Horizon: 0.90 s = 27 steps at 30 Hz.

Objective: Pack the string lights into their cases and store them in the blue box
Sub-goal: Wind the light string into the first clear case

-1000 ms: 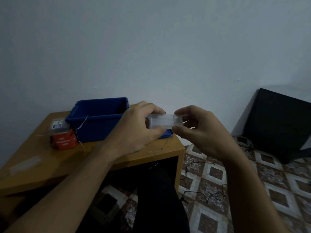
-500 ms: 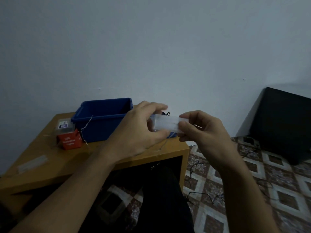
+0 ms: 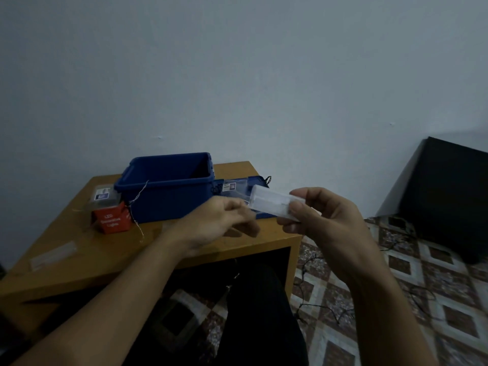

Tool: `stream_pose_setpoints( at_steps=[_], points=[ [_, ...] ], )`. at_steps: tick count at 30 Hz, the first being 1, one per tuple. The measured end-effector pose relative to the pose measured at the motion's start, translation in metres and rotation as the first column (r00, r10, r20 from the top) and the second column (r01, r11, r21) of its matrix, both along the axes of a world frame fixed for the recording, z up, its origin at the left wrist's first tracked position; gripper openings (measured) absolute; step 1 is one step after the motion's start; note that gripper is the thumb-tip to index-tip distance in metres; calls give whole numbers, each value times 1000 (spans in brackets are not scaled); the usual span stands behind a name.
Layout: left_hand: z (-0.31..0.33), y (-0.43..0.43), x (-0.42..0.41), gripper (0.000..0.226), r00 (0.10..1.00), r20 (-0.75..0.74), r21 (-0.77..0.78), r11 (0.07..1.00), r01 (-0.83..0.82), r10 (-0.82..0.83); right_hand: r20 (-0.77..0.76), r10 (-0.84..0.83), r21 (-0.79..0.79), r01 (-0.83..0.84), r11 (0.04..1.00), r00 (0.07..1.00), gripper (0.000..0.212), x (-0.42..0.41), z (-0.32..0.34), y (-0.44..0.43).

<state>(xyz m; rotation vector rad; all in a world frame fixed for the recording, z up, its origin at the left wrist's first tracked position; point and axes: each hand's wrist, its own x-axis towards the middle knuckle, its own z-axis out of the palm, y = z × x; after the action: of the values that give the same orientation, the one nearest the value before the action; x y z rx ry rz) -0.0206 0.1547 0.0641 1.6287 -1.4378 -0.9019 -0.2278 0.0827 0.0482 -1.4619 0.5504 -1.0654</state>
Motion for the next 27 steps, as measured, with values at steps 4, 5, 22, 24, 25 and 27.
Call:
stream_pose_setpoints(
  at_steps=[4, 5, 22, 24, 25, 27],
  points=[
    [12, -3, 5, 21, 966, -250, -23, 997, -77, 69, -69, 44, -13, -45, 999, 997, 32, 0, -1, -2],
    [16, -4, 7, 26, 965, -252, -21, 996, -83, 75, -114, 46, -28, -49, 998, 992, 30, 0, -1, -2],
    [12, 28, -64, 27, 966, -95, -396, 882, -257, 239, -231, -314, -269, 249, 930, 921, 19, 9, 0, 12],
    [-3, 29, -69, 27, 967, -103, -434, 864, -256, 235, -259, -368, -305, 286, 908, 893, 17, 10, -2, 11],
    [-9, 29, -70, 27, 962, -140, -420, 866, -272, 235, -264, -375, -307, 291, 906, 889, 16, 11, -2, 10],
    [-17, 26, -69, 24, 933, -255, -321, 888, -329, 253, -248, -350, -267, 284, 921, 903, 14, 12, -4, 9]
  ],
)
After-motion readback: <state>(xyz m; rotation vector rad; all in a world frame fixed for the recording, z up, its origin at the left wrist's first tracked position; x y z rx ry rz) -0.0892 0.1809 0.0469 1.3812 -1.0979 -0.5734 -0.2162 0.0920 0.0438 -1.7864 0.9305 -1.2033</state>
